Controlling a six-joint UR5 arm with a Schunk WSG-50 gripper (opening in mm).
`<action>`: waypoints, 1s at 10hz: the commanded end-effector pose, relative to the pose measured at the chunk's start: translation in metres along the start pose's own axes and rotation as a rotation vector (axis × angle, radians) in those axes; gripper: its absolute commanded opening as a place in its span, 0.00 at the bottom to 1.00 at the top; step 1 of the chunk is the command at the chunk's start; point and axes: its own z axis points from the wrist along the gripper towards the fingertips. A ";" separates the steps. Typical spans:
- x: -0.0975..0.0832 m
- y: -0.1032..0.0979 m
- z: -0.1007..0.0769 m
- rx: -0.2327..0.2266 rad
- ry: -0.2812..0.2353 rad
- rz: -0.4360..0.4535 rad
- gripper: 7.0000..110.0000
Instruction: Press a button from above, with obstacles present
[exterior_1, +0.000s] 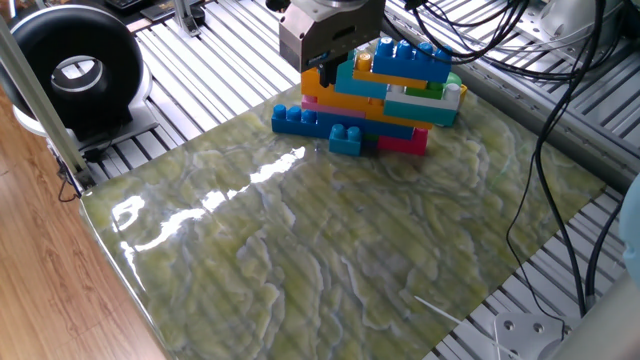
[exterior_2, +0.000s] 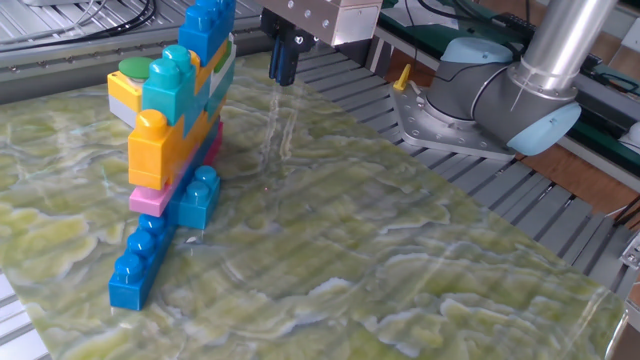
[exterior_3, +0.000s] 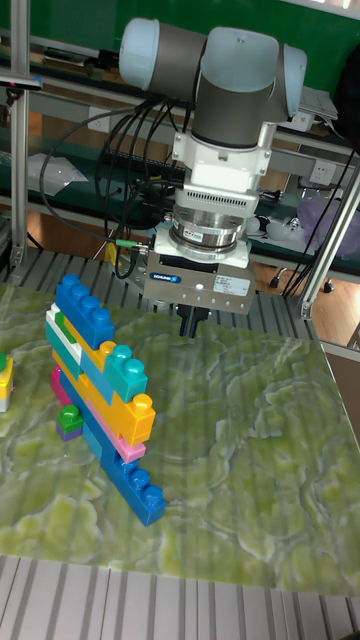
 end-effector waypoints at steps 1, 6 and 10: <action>0.001 0.002 -0.001 -0.008 0.005 0.001 0.00; 0.002 0.002 -0.001 -0.009 0.007 0.001 0.00; 0.002 -0.002 -0.001 0.008 0.008 -0.022 0.00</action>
